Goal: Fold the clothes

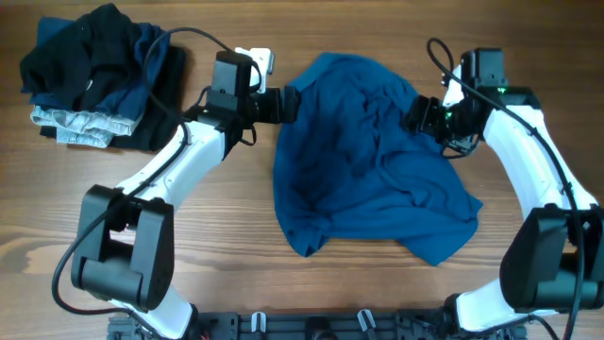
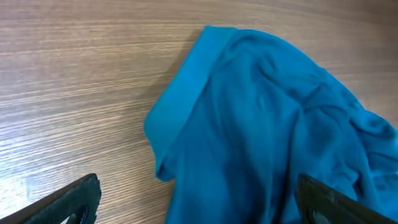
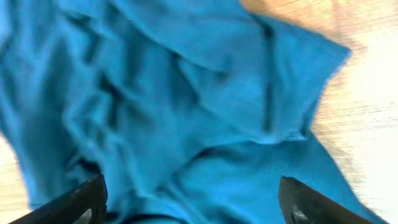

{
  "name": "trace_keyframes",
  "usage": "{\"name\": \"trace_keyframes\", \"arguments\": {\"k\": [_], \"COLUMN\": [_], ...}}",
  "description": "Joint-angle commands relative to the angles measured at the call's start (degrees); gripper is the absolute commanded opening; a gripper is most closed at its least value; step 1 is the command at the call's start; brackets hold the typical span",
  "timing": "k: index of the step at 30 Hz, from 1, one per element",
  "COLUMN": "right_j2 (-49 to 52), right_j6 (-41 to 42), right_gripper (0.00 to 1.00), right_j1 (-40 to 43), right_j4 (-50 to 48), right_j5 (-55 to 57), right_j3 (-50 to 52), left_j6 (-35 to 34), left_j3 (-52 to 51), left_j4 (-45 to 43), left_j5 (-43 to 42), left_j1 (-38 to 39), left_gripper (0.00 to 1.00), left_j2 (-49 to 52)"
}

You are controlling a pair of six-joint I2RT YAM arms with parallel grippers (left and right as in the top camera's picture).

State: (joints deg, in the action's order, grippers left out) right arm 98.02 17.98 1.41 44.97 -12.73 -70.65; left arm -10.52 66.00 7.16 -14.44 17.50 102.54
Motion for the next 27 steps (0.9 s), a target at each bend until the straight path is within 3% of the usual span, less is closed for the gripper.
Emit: {"name": "trace_keyframes", "arguments": {"k": [1, 5, 9, 13, 16, 17, 18, 23, 27], "right_j2": [0.04, 0.04, 0.13, 0.13, 0.13, 0.13, 0.13, 0.13, -0.04], "right_j6": [2.01, 3.23, 3.21, 3.26, 3.76, 4.59, 4.70, 3.85, -8.57], "right_gripper": [0.85, 0.69, 0.64, 0.48, 0.27, 0.13, 0.04, 0.04, 0.04], "right_j1": [0.83, 0.81, 0.81, 0.81, 0.81, 0.81, 0.81, 0.83, 1.46], "right_j4": [-7.72, -18.16, -24.39, -29.81, -32.92, -33.86, -34.93, -41.68, -50.53], "right_j5": [2.05, 2.93, 8.17, 11.47, 11.56, 11.69, 11.67, 11.47, 11.26], "right_j3": [5.46, 10.67, 15.85, 19.04, 19.89, 19.91, 19.91, 19.76, 14.43], "left_j6": [1.33, 1.33, 1.33, 1.31, 1.31, 1.33, 1.31, 1.31, 1.31], "left_j3": [0.72, 0.72, 0.72, 0.72, 0.72, 0.72, 0.72, 0.72, 0.72], "left_j4": [-0.55, 0.13, 0.98, 1.25, 1.90, 2.32, 2.60, 3.13, 3.13], "left_j5": [1.07, 1.05, 1.22, 1.92, 2.45, 2.86, 3.39, 4.55, 5.38], "left_j1": [0.02, 0.02, 0.00, 0.02, 0.02, 0.02, 0.02, -0.02, -0.02], "left_gripper": [1.00, 1.00, 1.00, 1.00, 1.00, 1.00, 1.00, 1.00, 1.00], "left_j2": [0.00, 0.00, 0.00, 0.00, 0.00, 0.00, 0.00, 0.00, 0.00]}}
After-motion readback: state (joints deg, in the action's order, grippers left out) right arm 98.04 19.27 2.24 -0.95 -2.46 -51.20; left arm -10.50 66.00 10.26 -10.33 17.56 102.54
